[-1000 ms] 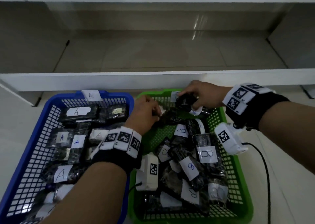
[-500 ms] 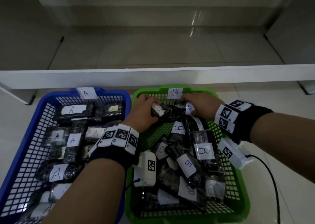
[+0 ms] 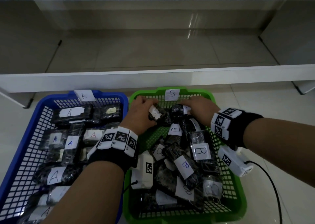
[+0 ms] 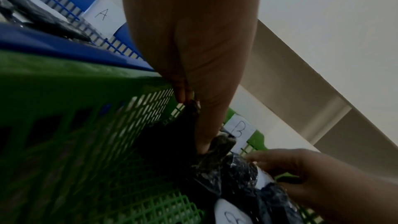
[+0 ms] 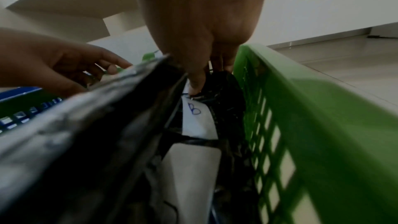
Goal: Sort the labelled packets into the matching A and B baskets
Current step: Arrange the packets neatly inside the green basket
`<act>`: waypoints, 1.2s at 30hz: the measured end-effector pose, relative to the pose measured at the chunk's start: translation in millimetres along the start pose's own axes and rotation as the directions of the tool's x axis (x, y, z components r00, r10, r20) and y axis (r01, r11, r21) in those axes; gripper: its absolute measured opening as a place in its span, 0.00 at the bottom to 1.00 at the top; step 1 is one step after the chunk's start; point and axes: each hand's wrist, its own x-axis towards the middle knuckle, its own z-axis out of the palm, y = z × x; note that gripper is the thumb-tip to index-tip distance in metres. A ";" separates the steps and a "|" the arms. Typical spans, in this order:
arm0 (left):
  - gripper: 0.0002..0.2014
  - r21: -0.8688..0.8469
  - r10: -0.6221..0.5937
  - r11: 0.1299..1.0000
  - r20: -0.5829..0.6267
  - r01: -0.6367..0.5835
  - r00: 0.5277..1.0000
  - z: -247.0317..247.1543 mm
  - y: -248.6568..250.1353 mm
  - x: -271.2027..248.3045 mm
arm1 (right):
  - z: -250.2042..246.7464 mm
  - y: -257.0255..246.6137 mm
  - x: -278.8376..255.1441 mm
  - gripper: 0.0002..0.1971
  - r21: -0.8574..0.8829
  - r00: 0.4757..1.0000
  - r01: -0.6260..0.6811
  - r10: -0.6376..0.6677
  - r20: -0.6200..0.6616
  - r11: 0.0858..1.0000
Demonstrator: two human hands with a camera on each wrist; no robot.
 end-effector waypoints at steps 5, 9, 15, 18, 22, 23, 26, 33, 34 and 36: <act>0.42 0.134 -0.024 0.991 0.037 0.019 0.999 3.1 5.1 -2.2 | -0.8 3.1 -5.7 0.26 -0.090 0.998 0.006 -0.012 -0.064 0.996; 0.33 0.053 0.008 0.999 0.020 -0.009 1.000 -3.4 7.6 -1.7 | 1.1 -3.4 -8.4 0.21 -0.103 0.990 -0.011 -0.003 -0.143 0.995; 0.39 0.103 0.098 0.990 -0.010 -0.097 0.995 -3.9 9.0 0.4 | -14.3 -18.7 -10.2 0.08 0.190 0.996 -0.051 0.063 -0.062 0.981; 0.33 0.084 0.017 0.996 -0.114 -0.007 0.993 -0.2 9.1 -2.3 | -17.0 -15.4 -11.4 0.10 0.199 0.997 -0.029 0.015 0.074 0.980; 0.36 0.265 -0.064 0.959 -0.157 0.104 0.986 3.8 7.8 -0.5 | -15.7 -10.6 -16.1 0.17 0.067 0.965 0.044 -0.059 0.257 0.997; 0.35 0.300 -0.059 0.949 -0.127 0.095 0.990 3.4 8.0 0.4 | -15.2 -10.9 -17.0 0.19 0.034 0.955 0.054 -0.062 0.290 0.998; 0.31 0.213 -0.001 0.977 0.029 -0.005 1.000 -0.9 11.0 1.5 | -15.8 -12.1 -18.3 0.20 0.037 0.945 0.050 -0.059 0.320 0.998; 0.35 0.084 -0.023 0.996 0.405 -0.012 0.914 -13.8 28.8 -2.7 | -24.7 -9.9 -22.8 0.14 0.188 0.956 -0.020 -0.036 0.292 0.982; 0.33 0.160 -0.045 0.987 0.410 -0.024 0.911 -11.3 28.6 -4.4 | -27.1 -9.6 -22.7 0.14 0.228 0.961 -0.053 -0.012 0.277 0.972; 0.26 0.288 -0.060 0.956 0.382 -0.056 0.922 -7.5 24.0 -8.5 | -32.5 -7.9 -20.9 0.13 0.301 0.969 -0.129 0.055 0.241 0.945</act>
